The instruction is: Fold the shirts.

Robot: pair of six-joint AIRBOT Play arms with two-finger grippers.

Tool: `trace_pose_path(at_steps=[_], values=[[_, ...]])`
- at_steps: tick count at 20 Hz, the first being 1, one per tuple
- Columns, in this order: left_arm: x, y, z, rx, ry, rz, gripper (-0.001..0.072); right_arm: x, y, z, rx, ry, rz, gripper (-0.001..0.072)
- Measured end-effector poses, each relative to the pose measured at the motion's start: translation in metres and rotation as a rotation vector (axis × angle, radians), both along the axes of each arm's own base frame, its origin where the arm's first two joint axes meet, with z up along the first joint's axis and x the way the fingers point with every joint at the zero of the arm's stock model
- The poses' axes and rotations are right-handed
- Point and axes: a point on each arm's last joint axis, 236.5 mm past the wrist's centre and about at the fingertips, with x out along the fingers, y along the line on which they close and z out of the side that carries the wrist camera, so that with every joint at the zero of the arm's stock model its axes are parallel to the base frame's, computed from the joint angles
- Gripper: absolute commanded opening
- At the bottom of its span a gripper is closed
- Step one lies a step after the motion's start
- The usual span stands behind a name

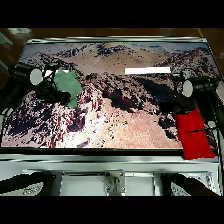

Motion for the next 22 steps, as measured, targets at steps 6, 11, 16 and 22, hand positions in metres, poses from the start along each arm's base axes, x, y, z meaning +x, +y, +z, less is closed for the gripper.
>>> trace_pose_path(at_steps=[6, 11, 16, 22], values=[[0.000, 0.000, 0.000, 0.000, 0.000, 0.001, 0.0524, 0.000, 0.000, 0.000, 0.000, 0.000, 0.000, 0.0588], [0.000, 0.000, 0.000, 0.000, 0.000, 0.001, 0.0524, 0.002, 0.000, 0.000, 0.002, -0.010, 0.001, 0.0587], [0.010, -0.003, 0.001, -0.013, -0.036, 0.004, 0.0524, 0.007, 0.002, 0.001, 0.008, -0.031, 0.004, 0.0587], [0.057, -0.014, 0.002, -0.087, -0.195, 0.024, 0.0642, 0.015, 0.005, 0.002, 0.022, -0.065, 0.007, 0.0587]])
